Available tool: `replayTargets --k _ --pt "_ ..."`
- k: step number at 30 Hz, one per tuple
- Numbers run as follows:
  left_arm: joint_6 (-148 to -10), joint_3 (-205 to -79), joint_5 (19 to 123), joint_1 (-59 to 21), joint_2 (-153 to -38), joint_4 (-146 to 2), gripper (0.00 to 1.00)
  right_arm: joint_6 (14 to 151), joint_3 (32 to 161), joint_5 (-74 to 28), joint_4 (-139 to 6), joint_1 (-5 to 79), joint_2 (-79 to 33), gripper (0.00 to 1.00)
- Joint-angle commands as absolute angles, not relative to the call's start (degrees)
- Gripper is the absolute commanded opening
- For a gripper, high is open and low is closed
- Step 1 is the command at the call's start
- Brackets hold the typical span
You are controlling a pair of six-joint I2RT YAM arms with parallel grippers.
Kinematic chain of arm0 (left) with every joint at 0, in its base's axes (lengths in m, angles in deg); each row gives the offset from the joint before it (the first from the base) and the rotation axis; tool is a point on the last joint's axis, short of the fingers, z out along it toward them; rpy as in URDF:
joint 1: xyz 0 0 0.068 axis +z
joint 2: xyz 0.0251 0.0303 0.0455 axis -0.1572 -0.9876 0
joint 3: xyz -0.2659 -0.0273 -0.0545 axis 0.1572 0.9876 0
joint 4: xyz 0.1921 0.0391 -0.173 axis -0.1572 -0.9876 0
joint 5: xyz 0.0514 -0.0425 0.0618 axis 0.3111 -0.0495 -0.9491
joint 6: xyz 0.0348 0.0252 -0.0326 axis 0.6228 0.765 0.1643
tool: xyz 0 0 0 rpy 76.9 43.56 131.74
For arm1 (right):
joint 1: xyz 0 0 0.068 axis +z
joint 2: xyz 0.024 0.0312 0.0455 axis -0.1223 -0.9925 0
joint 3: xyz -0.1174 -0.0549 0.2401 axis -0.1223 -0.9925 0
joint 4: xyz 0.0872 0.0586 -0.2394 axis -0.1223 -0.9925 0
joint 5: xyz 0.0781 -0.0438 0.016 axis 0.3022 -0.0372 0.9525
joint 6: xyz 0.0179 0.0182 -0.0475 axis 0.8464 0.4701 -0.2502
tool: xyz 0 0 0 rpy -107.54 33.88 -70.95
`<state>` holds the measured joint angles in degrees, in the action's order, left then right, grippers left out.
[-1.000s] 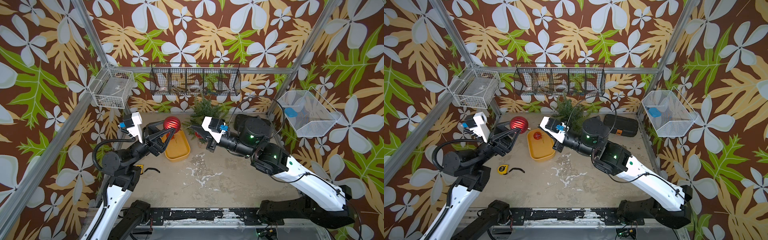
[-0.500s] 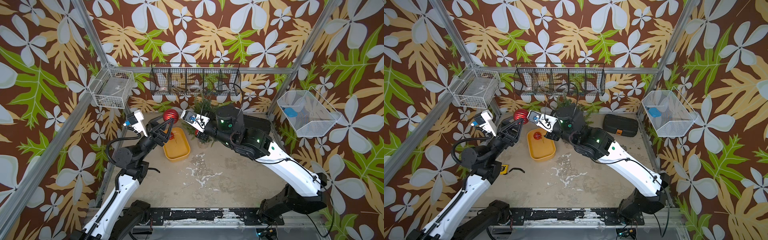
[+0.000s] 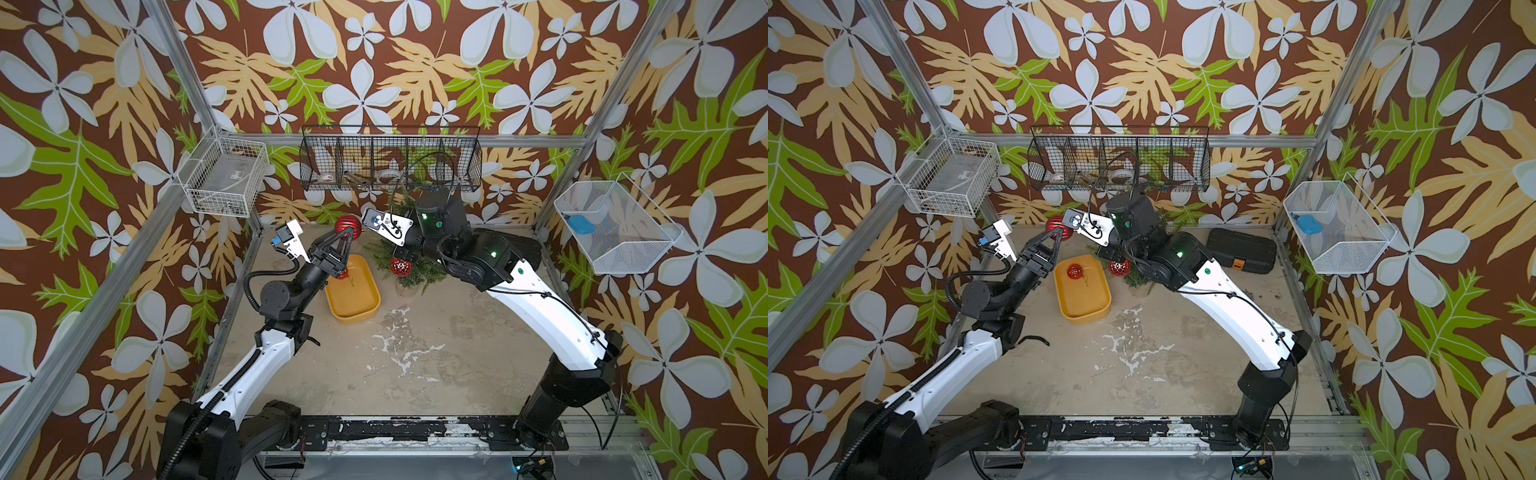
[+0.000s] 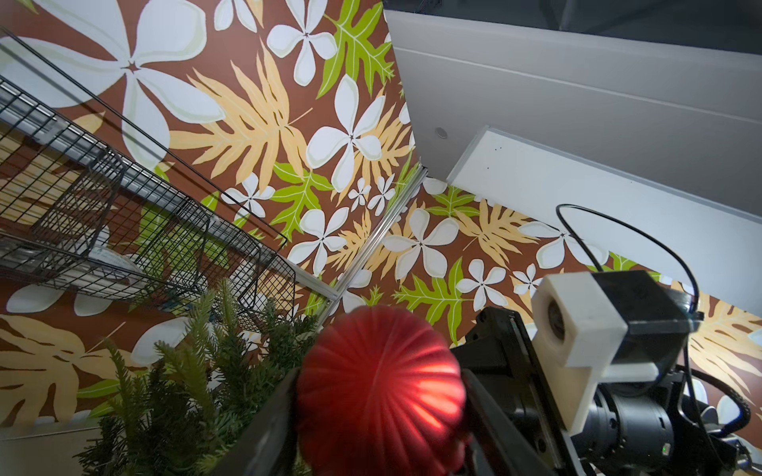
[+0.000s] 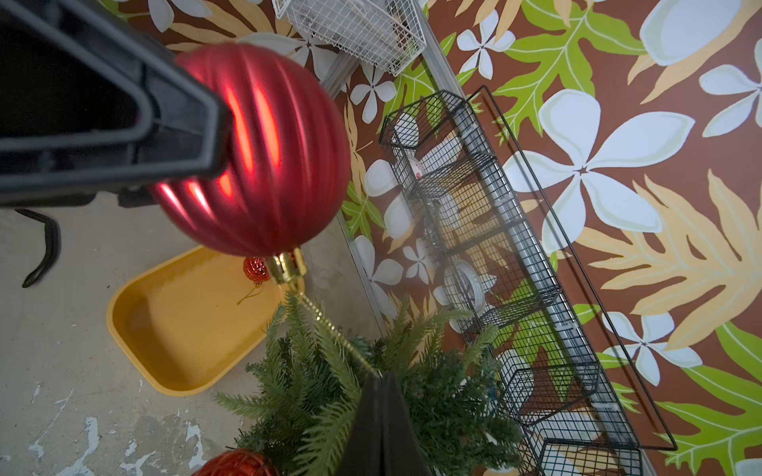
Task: Decorate the small christmas tree with ornaments
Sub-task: Hang an ornament on the christmas tree.
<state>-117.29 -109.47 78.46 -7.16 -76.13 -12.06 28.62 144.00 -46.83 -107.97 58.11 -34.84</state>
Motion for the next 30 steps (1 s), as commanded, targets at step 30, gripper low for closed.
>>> replayTargets --k 30 --pt "-145.0 -103.9 66.3 -9.6 -90.4 5.0 0.35 10.2 145.4 -63.9 -101.4 61.1 -42.9 0.0"
